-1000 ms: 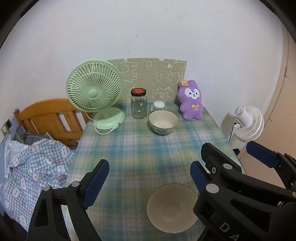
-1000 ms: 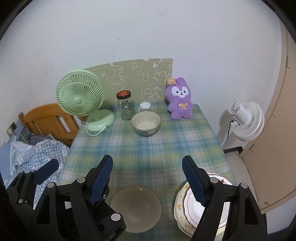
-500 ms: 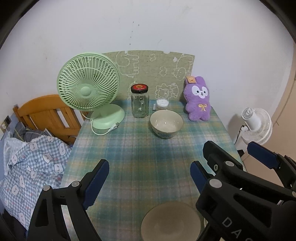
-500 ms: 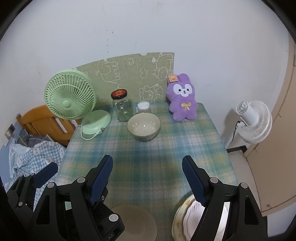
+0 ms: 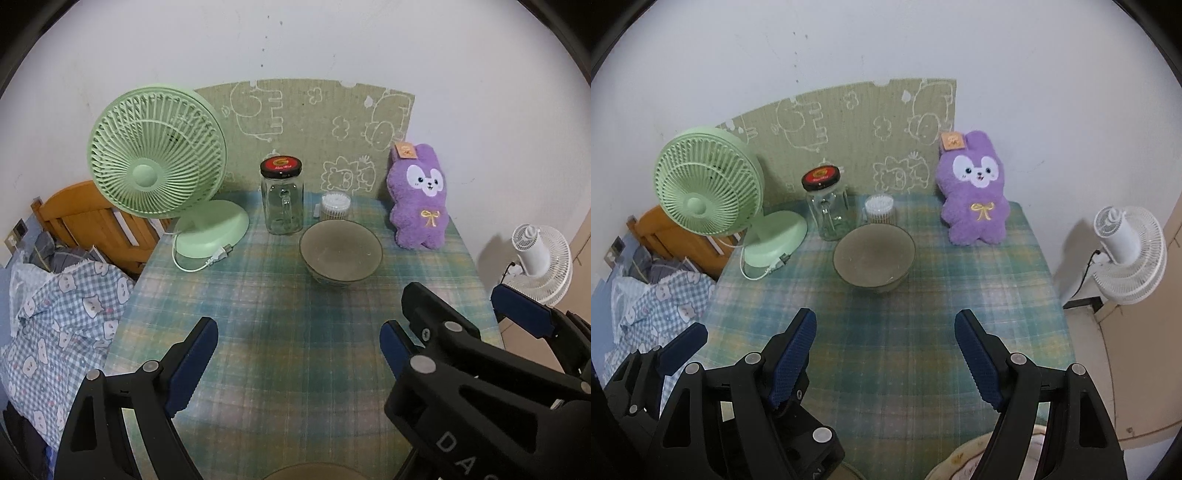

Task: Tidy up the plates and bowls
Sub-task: 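Withdraw both open grippers from the grey plate, then move both open grippers to the rim of the cream floral bowl, then close both grippers on the cream bowl rim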

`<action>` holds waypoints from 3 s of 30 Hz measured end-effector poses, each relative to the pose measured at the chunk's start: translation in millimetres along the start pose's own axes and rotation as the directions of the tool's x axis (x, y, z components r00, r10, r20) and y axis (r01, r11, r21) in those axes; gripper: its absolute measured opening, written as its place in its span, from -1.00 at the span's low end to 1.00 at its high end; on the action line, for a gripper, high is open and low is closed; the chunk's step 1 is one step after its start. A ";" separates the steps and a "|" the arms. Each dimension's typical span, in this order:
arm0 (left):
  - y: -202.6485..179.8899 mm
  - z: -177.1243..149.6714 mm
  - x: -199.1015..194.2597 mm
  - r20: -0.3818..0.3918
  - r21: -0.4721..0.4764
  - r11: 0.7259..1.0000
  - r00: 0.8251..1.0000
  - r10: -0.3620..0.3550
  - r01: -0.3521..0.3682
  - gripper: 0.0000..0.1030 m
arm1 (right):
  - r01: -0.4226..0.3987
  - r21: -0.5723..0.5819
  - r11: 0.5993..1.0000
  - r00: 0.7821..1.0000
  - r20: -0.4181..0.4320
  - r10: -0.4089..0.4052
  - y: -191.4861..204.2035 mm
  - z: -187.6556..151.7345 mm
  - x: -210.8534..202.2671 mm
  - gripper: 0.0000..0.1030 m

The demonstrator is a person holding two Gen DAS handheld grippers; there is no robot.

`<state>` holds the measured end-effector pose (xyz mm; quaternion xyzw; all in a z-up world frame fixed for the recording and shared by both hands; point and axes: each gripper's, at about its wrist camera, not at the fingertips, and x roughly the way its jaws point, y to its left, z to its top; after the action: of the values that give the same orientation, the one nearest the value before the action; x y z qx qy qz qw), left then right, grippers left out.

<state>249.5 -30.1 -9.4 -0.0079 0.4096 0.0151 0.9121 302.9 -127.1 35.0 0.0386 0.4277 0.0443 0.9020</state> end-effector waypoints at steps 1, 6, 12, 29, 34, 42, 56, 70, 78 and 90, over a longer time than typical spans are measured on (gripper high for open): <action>-1.6 0.4 4.9 -0.004 -0.003 1.000 1.000 0.002 -0.002 0.75 | -0.004 -0.003 1.000 1.000 -0.007 0.004 -2.2 2.1 7.2 0.56; -7.9 8.3 22.6 0.009 -0.008 1.000 1.000 0.010 -0.010 0.74 | -0.017 -0.022 1.000 1.000 -0.009 0.016 -7.2 11.1 27.7 0.56; -12.8 23.6 40.2 0.036 -0.008 1.000 0.999 0.021 -0.021 0.74 | -0.028 -0.026 0.999 0.999 0.015 0.028 -12.9 25.9 45.6 0.56; -20.1 61.2 107.1 0.056 0.011 1.000 0.998 0.005 -0.005 0.66 | -0.016 -0.020 1.000 0.999 0.047 0.017 -22.1 65.7 116.9 0.56; -27.1 64.9 132.0 0.038 0.014 1.000 0.999 0.011 -0.011 0.58 | 0.010 -0.015 1.000 0.999 0.038 -0.009 -26.7 70.4 142.0 0.50; -26.6 63.9 163.6 0.001 0.028 0.999 1.000 0.024 -0.024 0.48 | 0.019 -0.008 1.000 1.000 0.007 -0.019 -29.8 66.4 175.7 0.40; -30.3 52.3 201.8 -0.063 0.040 0.999 0.998 0.012 -0.010 -0.01 | 0.039 -0.003 0.999 0.998 -0.054 -0.039 -38.1 53.8 212.6 0.12; -23.1 46.1 221.2 -0.097 0.035 0.998 0.994 0.049 -0.045 -0.59 | 0.015 -0.012 1.000 0.995 -0.098 -0.016 -35.4 49.6 230.1 -0.60; -22.2 45.6 220.8 -0.105 0.036 0.998 0.993 0.063 -0.060 -0.67 | 0.025 -0.008 1.000 0.994 -0.101 -0.026 -34.7 50.0 230.2 -0.65; -22.1 37.7 207.0 -0.127 0.047 0.998 0.990 0.056 -0.051 -0.67 | 0.027 0.009 1.000 0.992 -0.125 -0.026 -37.4 39.3 216.2 -0.65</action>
<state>415.9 -46.8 -139.0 0.0219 0.4676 0.0301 0.8832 471.3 -141.1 -110.3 0.0350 0.4838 0.0323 0.8739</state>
